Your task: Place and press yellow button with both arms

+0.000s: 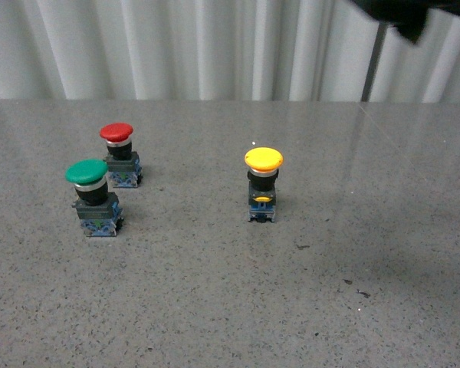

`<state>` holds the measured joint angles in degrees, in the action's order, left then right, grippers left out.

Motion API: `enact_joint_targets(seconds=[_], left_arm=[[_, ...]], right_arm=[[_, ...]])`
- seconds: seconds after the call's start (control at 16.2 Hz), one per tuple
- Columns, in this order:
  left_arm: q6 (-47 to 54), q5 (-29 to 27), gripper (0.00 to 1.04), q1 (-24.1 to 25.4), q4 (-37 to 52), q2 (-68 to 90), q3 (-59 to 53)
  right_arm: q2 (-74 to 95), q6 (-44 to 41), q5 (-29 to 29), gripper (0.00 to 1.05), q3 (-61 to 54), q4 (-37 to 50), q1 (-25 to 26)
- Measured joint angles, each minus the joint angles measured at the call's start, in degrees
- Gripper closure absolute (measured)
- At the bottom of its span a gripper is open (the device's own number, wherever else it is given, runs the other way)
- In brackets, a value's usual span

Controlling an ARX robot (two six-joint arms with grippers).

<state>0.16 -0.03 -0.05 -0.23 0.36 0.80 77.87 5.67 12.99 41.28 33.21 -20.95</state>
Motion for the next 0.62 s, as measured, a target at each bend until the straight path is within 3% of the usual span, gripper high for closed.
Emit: enact_joint_targets(seconds=[0.06,0.12,0.62], left_arm=[[0.0,0.0,0.07,0.0,0.0,0.0,0.0],[0.0,0.0,0.07,0.0,0.0,0.0,0.0],[0.0,0.0,0.07,0.0,0.0,0.0,0.0]], right_arm=[[12.1,-3.4,-2.7,0.13,7.5,-2.6,-8.9],[13.6,-4.5,-2.9,0.24,7.6,-3.2,-10.3],[21.6,-7.9,-5.7,0.97,12.2,-4.9,-10.4]])
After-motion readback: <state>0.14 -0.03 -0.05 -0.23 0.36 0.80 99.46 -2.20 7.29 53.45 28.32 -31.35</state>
